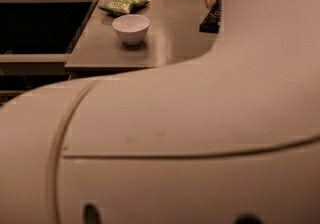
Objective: Place rxbar blueberry into top drawer
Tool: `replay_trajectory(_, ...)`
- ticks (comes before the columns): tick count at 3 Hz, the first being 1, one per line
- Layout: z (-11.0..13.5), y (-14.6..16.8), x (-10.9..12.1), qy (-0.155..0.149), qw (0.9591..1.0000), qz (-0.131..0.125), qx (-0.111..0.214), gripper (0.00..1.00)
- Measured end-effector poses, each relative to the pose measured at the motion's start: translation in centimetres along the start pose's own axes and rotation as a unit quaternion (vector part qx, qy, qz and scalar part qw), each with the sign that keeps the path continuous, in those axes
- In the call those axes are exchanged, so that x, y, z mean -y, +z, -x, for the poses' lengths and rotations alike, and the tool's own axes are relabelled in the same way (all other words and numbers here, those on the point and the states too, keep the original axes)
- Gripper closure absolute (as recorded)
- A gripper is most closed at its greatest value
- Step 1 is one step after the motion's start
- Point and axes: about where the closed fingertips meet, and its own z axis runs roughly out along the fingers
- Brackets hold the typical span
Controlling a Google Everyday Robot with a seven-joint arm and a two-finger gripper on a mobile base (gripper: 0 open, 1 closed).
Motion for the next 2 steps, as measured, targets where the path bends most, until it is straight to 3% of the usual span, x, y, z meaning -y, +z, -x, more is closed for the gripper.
replay_trajectory(1,-0.3,2.7,0.7,0.009,0.9997,0.009,-0.018,1.00)
replay_trajectory(2,-0.9,7.4,3.2,0.023,0.9986,0.031,-0.037,1.00)
